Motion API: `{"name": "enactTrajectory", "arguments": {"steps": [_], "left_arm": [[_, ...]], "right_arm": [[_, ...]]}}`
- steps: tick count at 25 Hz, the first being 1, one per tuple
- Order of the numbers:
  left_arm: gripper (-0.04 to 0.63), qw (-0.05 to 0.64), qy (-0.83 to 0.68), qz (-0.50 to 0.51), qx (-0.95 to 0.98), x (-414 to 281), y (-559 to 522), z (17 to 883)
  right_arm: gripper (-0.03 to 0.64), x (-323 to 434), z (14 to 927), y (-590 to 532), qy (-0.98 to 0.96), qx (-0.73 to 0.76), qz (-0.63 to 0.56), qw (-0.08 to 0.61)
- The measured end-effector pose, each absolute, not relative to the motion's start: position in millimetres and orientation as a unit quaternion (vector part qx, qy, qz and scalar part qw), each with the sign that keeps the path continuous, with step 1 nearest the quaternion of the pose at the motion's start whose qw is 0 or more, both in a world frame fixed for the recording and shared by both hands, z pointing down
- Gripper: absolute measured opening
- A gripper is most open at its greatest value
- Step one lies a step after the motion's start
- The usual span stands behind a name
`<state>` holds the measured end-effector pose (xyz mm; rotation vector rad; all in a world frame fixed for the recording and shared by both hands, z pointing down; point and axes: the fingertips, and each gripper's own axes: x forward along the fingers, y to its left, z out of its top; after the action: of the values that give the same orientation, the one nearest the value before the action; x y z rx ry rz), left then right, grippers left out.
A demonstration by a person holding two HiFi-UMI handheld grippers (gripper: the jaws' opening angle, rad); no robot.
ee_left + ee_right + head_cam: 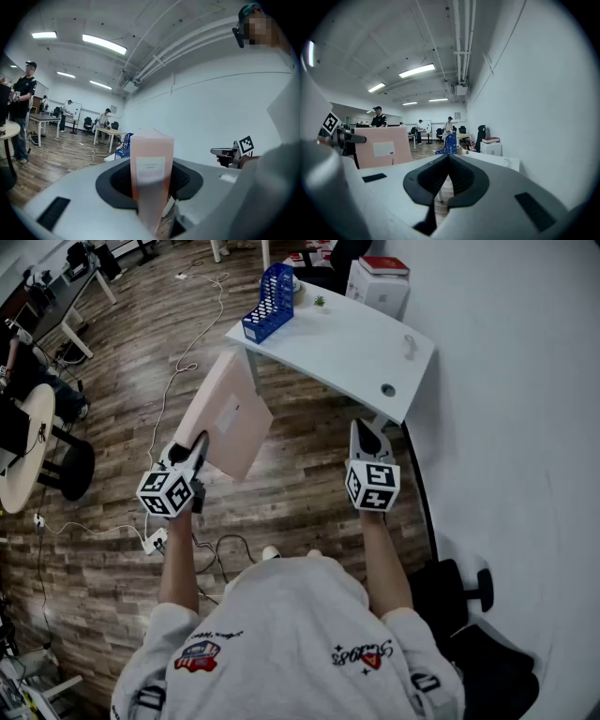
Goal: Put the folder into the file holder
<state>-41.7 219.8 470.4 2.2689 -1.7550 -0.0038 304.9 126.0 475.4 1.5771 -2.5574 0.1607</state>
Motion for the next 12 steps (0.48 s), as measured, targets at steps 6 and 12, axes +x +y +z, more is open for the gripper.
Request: {"name": "enactTrajectory", "arguments": {"steps": [6, 12], "left_arm": [[0.149, 0.138, -0.608, -0.008, 0.782, -48.8, 224.1, 471.0], [0.149, 0.138, -0.599, -0.016, 0.788, -52.0, 223.1, 471.4]], "right_arm": [[0.002, 298.5, 476.9, 130.4, -0.849, 0.52, 0.053, 0.071], [0.002, 297.8, 477.0, 128.9, -0.844, 0.53, 0.06, 0.057]]}}
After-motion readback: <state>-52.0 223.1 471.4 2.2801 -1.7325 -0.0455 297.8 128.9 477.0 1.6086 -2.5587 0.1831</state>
